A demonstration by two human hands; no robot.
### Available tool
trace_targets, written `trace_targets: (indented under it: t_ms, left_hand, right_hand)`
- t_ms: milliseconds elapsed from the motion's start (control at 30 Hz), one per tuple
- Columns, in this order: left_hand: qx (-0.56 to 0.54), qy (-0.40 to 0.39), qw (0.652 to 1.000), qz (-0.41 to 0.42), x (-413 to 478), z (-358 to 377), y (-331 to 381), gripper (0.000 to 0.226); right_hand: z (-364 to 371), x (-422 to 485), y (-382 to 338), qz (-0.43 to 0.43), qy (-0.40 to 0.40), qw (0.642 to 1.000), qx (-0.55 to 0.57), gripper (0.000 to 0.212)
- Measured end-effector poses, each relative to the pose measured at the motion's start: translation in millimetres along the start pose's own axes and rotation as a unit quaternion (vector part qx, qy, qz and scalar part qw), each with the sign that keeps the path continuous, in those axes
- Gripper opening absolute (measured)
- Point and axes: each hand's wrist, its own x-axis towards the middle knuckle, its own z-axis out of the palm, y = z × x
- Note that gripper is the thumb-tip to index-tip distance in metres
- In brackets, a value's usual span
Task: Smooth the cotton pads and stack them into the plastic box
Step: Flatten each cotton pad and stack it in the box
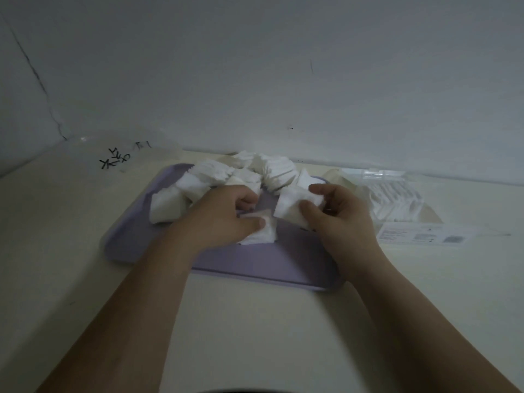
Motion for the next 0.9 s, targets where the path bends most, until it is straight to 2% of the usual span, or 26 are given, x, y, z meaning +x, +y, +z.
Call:
trace_targets:
  t_ms: [133, 233, 300, 367, 433, 500, 567, 667, 767, 900]
  left_hand:
    - [0.069, -0.041, 0.997, -0.018, -3, 0, 2, 0.051]
    - [0.093, -0.079, 0.992, -0.033, -6, -4, 6, 0.026]
    - [0.08, -0.085, 0.993, -0.029, -6, -4, 6, 0.025]
    - [0.04, -0.072, 0.996, -0.018, -8, -4, 8, 0.027]
    - [-0.051, -0.066, 0.997, -0.008, -6, -6, 9, 0.026]
    - [-0.188, -0.091, 0.978, 0.003, -8, -9, 15, 0.027]
    - [-0.279, -0.113, 0.954, 0.014, -9, -10, 18, 0.04]
    - [-0.307, -0.111, 0.945, 0.013, -9, -6, 21, 0.05]
    - [-0.304, -0.077, 0.95, 0.001, -8, -1, 22, 0.044]
    - [-0.31, -0.031, 0.95, 0.016, -5, 1, 22, 0.031]
  right_hand:
    - [-1, 1, -2, -0.008, 0.028, 0.999, -0.03, 0.027]
    - [-1, 2, -2, -0.005, 0.024, 0.999, -0.033, 0.024]
    - [-1, 2, -2, -0.001, 0.026, 0.999, -0.042, 0.024]
    - [-1, 2, -2, 0.002, 0.03, 0.999, -0.042, 0.025]
    - [0, 1, -2, 0.008, 0.031, 0.999, -0.031, 0.027]
    - [1, 2, -2, 0.019, 0.029, 0.999, -0.017, 0.03]
    - [0, 2, -2, 0.028, 0.02, 0.999, -0.003, 0.033]
    - [-1, 1, -4, 0.034, -0.01, 0.999, 0.034, 0.034]
    - [-2, -1, -7, 0.037, -0.04, 0.996, 0.073, 0.036]
    - [-2, -1, -7, 0.019, -0.054, 0.996, 0.062, 0.035]
